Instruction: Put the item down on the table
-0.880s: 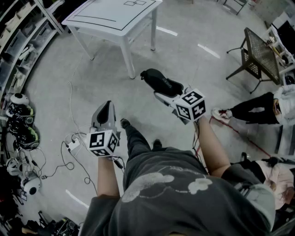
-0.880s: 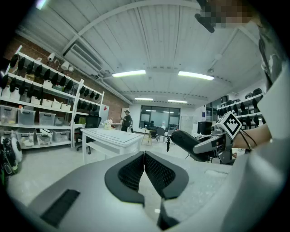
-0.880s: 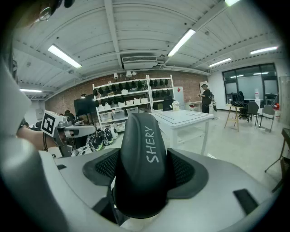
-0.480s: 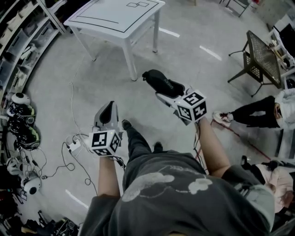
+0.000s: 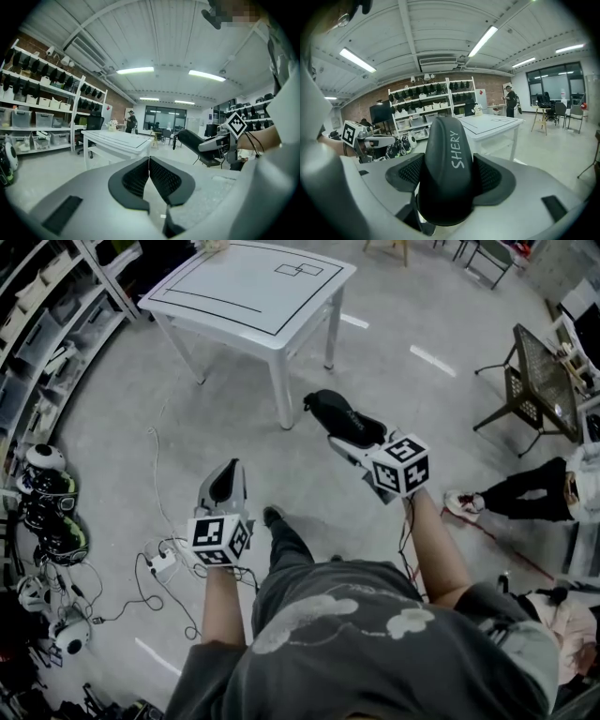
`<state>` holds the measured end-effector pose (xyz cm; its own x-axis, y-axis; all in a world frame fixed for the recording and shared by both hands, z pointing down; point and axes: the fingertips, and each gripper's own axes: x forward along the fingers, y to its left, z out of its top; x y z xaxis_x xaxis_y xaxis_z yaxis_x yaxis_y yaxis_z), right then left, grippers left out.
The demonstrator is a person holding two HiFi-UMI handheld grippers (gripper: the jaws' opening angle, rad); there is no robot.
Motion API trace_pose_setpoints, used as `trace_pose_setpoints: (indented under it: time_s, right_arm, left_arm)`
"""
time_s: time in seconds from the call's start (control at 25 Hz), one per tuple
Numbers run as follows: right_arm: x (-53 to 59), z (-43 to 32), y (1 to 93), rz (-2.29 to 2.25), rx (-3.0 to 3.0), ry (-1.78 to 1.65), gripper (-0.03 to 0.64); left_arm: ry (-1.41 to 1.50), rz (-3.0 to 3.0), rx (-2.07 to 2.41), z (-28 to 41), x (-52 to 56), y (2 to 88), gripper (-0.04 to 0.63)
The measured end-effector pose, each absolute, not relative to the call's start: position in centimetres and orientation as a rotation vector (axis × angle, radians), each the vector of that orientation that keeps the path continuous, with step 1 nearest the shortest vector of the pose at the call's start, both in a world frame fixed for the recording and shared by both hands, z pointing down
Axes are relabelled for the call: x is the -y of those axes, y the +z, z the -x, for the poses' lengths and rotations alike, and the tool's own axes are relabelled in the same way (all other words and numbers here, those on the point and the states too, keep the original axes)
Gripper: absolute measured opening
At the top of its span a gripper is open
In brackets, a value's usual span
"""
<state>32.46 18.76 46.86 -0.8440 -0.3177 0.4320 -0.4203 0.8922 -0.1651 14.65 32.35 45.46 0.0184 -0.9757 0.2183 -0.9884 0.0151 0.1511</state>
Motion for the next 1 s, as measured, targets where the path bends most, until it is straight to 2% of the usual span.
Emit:
trace_pose_setpoints:
  time_s: [0.52,1.0]
  right_arm:
    - [-8.8,-16.6,44.9,-0.648,2.617,0.305,0.321]
    - [-2.9,-9.2,44.7,-0.668,2.604,0.218,0.321]
  left_arm:
    - [0.023,-2.076,2.01,2.7,-24.0,43.8,0.005]
    - [-0.057,-2.064,1.96,8.9,-20.2,44.3,0.005]
